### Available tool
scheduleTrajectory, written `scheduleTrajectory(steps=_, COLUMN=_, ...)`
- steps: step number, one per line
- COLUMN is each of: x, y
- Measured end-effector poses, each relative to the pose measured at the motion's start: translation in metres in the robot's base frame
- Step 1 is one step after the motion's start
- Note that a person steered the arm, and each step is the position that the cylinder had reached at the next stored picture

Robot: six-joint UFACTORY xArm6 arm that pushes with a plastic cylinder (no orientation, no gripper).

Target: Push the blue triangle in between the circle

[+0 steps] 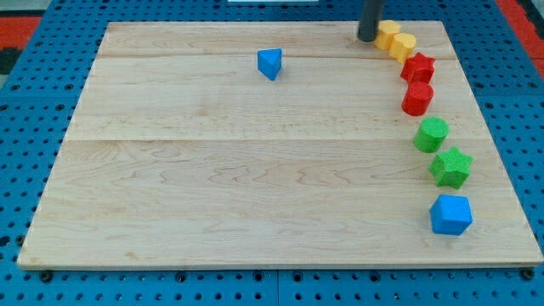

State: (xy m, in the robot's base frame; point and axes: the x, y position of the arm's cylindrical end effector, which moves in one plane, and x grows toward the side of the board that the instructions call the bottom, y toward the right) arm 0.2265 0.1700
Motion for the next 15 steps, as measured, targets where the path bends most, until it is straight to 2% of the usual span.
scheduleTrajectory(steps=1, x=-0.003, y=0.020)
scheduleTrajectory(steps=4, x=-0.012, y=-0.184)
scheduleTrajectory(steps=5, x=-0.003, y=-0.200)
scheduleTrajectory(steps=6, x=0.031, y=-0.211)
scheduleTrajectory(steps=7, x=0.047, y=-0.198)
scheduleTrajectory(steps=9, x=0.108, y=-0.132)
scheduleTrajectory(steps=10, x=0.120, y=-0.182)
scheduleTrajectory(steps=12, x=0.117, y=-0.144)
scheduleTrajectory(steps=15, x=0.168, y=-0.067)
